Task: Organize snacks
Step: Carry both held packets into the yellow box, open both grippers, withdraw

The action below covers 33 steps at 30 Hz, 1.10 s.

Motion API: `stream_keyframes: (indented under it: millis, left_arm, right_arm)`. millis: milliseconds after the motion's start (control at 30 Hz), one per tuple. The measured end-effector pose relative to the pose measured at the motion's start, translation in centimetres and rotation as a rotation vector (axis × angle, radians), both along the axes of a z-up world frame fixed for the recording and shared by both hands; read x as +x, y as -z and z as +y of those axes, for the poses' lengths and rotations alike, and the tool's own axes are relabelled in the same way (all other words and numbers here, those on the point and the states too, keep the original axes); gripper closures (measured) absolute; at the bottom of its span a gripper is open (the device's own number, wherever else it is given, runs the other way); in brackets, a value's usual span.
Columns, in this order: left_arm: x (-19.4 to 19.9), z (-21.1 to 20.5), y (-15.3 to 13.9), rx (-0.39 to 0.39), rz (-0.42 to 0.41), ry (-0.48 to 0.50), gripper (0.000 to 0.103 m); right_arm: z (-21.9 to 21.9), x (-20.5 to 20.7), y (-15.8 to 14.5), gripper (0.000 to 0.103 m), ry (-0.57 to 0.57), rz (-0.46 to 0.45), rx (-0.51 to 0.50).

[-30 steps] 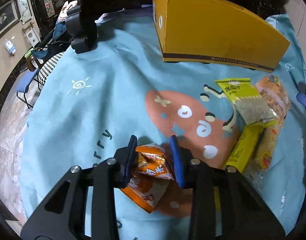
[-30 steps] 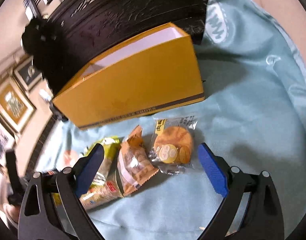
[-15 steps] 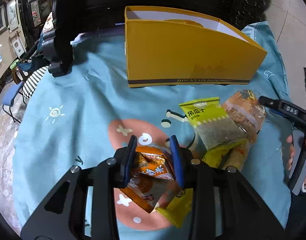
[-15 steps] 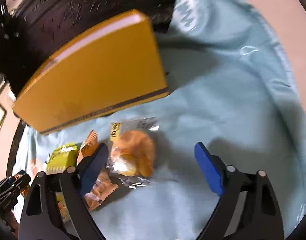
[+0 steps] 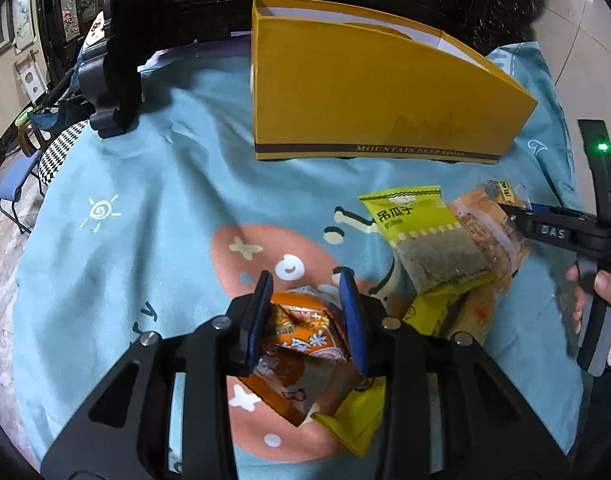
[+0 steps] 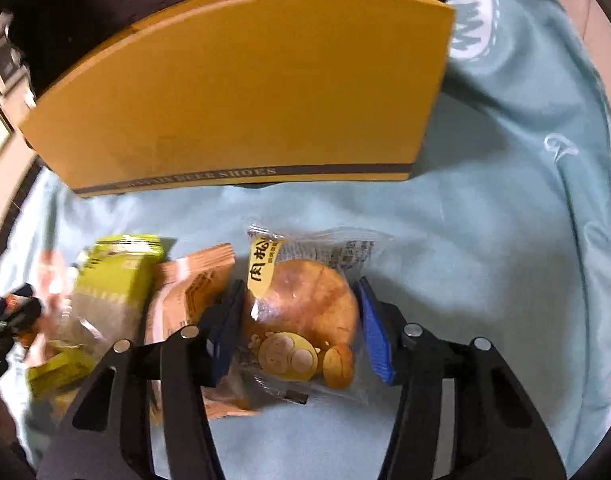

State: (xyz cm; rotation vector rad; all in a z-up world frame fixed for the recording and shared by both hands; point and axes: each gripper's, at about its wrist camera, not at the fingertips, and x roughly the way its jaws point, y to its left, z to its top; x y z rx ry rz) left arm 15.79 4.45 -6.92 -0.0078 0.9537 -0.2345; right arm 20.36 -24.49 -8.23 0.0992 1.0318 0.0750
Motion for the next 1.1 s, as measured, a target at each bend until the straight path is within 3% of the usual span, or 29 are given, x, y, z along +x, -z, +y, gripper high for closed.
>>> stream_keyframes:
  millis: [200,433,767,900,1100]
  left_arm:
    - [-1.4,-0.9,-2.3,0.023,-0.054,0.017,0.069]
    - [-2.0,-3.3,-6.7,0.058,-0.144,0.061,0.069]
    - [2.3,-5.9,-11.4,0.07,-0.192,0.063,0.068]
    - [6.2,-6.8,-12.9,0.048,-0.201,0.041,0.068]
    - [12.3,-7.8,-12.3,0.076,-0.184,-0.023,0.068]
  right_arm:
    - [-2.8,-3.8,-3.8,0.048,0.021,-0.129,0.123]
    - [-2.5,-6.6,-9.4,0.048,-0.042,-0.301,0.132]
    - [-0.2,-2.8,-13.2,0.048,-0.079,-0.372,0.066]
    - [0.9,0.1,-14.9,0.048,-0.08,-0.387,0.015]
    - [2.5,5.6,-14.7,0.048,-0.078,-0.374,-0.046]
